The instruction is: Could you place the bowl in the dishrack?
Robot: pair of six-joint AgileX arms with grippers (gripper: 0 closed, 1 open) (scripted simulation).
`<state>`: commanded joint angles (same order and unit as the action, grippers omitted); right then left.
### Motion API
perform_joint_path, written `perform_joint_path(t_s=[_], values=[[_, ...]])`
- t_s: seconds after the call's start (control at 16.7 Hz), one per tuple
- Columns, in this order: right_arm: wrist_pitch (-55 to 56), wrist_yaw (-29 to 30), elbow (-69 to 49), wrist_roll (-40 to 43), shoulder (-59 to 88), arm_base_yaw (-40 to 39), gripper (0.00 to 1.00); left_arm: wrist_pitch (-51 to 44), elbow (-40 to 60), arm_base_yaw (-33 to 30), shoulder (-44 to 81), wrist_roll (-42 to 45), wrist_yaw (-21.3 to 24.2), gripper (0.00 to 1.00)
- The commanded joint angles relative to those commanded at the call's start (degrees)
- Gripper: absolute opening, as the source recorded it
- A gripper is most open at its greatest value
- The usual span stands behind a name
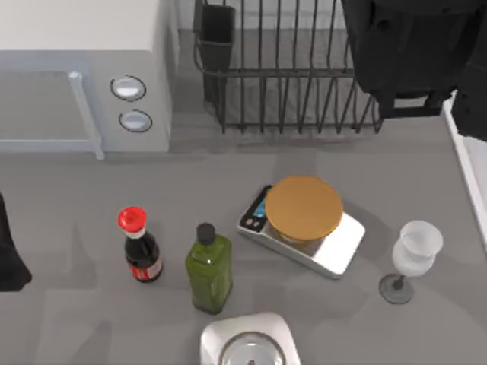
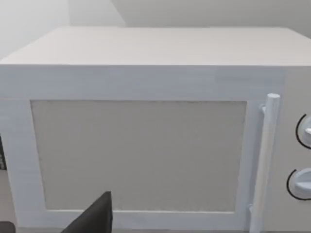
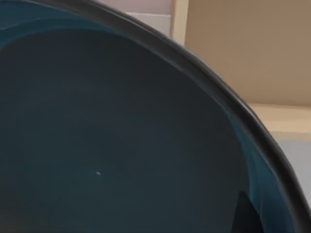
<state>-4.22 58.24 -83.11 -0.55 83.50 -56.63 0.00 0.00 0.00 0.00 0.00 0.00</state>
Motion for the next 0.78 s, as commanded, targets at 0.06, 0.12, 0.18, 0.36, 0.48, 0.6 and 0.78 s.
perform_joint_path(t_s=[0.06, 0.12, 0.18, 0.36, 0.48, 0.6, 0.78], values=[[1.6, 1.4, 0.4, -0.7, -0.5, -1.5, 0.0, 0.0, 0.0, 0.0, 0.0, 0.0, 0.0, 1.0], [2.5, 2.3, 0.6, -1.1, -0.8, -2.5, 0.0, 0.0, 0.0, 0.0, 0.0, 0.0, 0.0, 1.0], [2.9, 2.6, 0.7, -1.3, -0.9, -2.8, 0.0, 0.0, 0.0, 0.0, 0.0, 0.0, 0.0, 1.0], [2.9, 2.6, 0.7, -1.3, -0.9, -2.8, 0.0, 0.0, 0.0, 0.0, 0.0, 0.0, 0.0, 1.0], [2.9, 2.2, 0.5, -1.3, -0.6, -2.5, 0.0, 0.0, 0.0, 0.0, 0.0, 0.0, 0.0, 1.0], [4.8, 1.1, 0.6, -1.2, 1.4, -1.4, 0.0, 0.0, 0.0, 0.0, 0.0, 0.0, 0.0, 1.0], [12.4, -2.9, 1.3, -1.1, 8.4, 2.6, 0.0, 0.0, 0.0, 0.0, 0.0, 0.0, 0.0, 1.0]])
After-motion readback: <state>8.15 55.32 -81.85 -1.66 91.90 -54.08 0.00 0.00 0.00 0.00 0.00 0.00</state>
